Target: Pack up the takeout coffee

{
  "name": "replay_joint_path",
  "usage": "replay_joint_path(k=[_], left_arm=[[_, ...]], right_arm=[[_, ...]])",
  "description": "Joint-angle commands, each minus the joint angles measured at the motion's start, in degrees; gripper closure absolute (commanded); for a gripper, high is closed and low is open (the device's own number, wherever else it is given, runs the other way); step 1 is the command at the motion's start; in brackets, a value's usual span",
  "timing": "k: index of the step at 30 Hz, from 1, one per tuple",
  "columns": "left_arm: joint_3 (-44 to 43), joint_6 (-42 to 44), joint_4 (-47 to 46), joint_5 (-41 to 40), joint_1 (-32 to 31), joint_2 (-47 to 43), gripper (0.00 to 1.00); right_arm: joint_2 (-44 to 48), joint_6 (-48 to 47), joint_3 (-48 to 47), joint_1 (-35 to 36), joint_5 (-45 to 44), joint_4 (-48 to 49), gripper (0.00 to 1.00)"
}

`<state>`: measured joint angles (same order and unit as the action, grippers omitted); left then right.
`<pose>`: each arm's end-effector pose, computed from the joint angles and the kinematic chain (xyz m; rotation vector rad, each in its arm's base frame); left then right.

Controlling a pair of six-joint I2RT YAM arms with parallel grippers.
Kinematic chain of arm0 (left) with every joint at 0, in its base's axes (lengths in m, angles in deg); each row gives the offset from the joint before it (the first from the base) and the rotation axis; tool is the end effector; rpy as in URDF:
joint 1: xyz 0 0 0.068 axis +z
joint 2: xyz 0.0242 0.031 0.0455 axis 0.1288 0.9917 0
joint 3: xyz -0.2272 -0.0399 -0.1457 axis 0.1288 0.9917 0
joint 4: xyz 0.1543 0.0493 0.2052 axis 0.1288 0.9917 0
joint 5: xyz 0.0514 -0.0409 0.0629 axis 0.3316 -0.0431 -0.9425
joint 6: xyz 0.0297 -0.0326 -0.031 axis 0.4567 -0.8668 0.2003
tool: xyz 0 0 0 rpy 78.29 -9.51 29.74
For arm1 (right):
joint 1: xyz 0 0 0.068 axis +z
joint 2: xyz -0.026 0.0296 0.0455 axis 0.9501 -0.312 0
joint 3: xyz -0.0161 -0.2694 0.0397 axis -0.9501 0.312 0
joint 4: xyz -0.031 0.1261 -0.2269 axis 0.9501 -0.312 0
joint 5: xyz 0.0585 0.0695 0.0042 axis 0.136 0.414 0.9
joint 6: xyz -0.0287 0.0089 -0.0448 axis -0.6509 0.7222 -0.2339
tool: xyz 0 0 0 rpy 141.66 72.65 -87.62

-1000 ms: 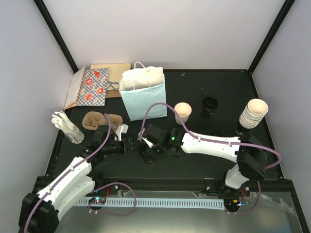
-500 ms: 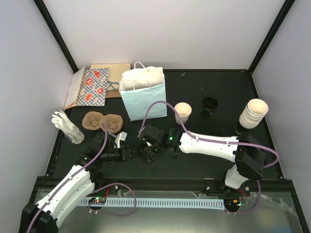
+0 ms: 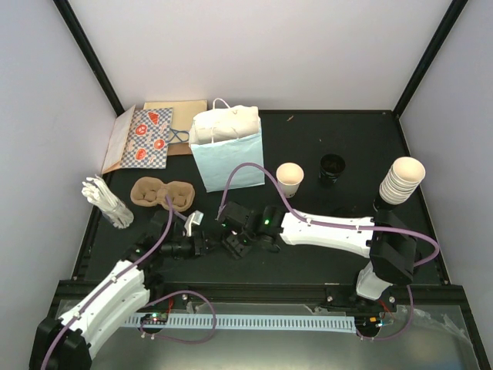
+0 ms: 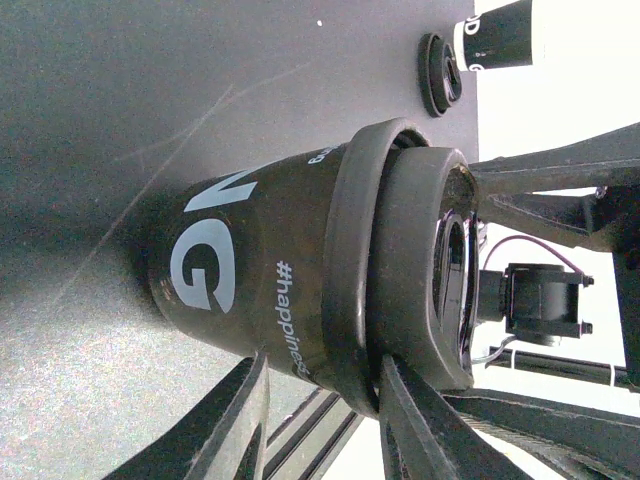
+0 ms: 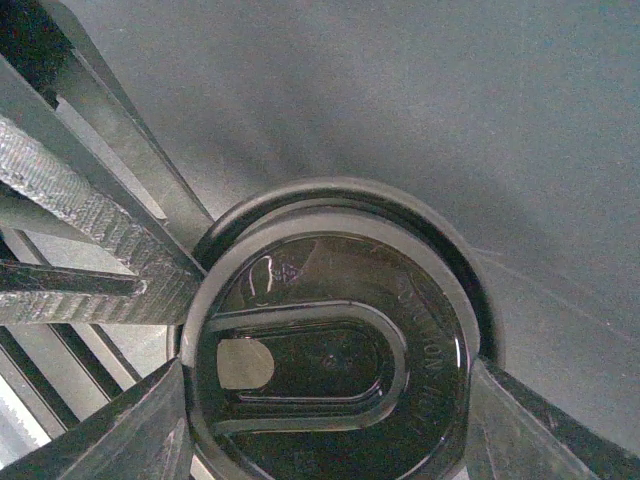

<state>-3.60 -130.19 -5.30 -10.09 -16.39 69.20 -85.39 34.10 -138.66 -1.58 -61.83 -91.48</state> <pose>0.1080 -0.0744 0.1535 -0.0445 2.5029 -1.4451 0.1154 0.3137 0.2309 -1.0836 2.5281 0.3891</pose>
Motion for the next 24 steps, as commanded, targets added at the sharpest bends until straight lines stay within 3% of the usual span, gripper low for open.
replay_joint_path(k=[1,6,18,24], left_arm=[[2.75,0.11,2.44,-3.99,-0.99,2.98,0.69],[4.1,-0.73,4.85,-8.42,-1.17,4.35,0.68],[6.91,-0.58,0.58,-12.99,-3.1,10.69,0.69],[1.8,1.99,5.23,-13.21,-3.28,8.2,0.69]], right_arm=[[-5.77,0.49,2.69,1.41,1.97,-8.51,0.35],[-7.8,0.1,2.35,2.26,2.35,-9.45,0.35],[-10.08,-0.93,6.04,2.34,8.54,-6.08,0.35],[-9.15,-0.97,7.08,2.36,7.05,-5.95,0.35]])
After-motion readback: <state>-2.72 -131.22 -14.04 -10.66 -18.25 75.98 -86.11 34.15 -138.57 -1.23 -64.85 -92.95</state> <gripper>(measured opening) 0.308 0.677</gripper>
